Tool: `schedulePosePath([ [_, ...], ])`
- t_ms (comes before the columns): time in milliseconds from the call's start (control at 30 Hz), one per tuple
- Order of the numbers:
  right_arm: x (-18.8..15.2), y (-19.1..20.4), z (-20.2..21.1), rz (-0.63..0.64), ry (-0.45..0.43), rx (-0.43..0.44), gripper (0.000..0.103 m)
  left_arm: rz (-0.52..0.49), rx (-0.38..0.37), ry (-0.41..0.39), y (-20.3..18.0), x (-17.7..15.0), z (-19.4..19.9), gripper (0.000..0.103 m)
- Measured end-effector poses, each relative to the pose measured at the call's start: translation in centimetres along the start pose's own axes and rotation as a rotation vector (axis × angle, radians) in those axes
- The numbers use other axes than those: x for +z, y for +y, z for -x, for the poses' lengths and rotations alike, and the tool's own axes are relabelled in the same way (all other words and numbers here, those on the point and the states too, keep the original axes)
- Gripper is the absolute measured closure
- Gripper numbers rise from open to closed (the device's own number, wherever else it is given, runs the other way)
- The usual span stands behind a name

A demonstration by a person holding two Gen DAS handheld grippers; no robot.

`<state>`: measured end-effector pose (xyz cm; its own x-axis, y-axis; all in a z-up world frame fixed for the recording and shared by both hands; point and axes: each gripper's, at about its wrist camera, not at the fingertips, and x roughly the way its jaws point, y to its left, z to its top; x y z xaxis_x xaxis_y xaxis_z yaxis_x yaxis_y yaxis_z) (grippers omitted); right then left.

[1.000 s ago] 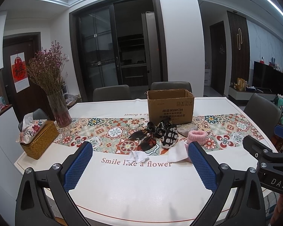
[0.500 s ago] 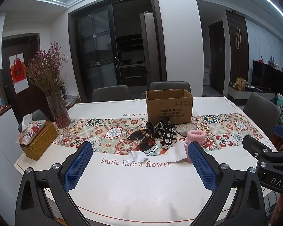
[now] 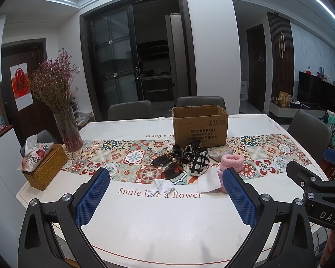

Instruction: Organize soft objects

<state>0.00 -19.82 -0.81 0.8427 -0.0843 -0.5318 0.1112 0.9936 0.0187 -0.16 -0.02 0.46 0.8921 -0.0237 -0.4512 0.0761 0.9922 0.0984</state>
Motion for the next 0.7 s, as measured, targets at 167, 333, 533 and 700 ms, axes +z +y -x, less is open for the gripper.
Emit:
schedulePosePath([
  [167, -0.2, -0.2, -0.4, -0.008, 0.011, -0.002, 0.001, -0.004, -0.005, 0.006, -0.1, 0.1, -0.5, 0.000],
  [333, -0.3, -0.6, -1.4, -0.027, 0.035, -0.013, 0.001, -0.016, -0.019, 0.021, -0.3, 0.3, -1.4, 0.000],
  [533, -0.2, -0.9, -3.0, -0.059, 0.075, -0.034, 0.001, -0.038, -0.041, 0.049, -0.7, 0.5, -3.0, 0.000],
  [700, -0.5, -1.5, -5.2, -0.098, 0.125, -0.060, 0.001, -0.072, -0.068, 0.068, -1.4, 0.5, -5.1, 0.001],
])
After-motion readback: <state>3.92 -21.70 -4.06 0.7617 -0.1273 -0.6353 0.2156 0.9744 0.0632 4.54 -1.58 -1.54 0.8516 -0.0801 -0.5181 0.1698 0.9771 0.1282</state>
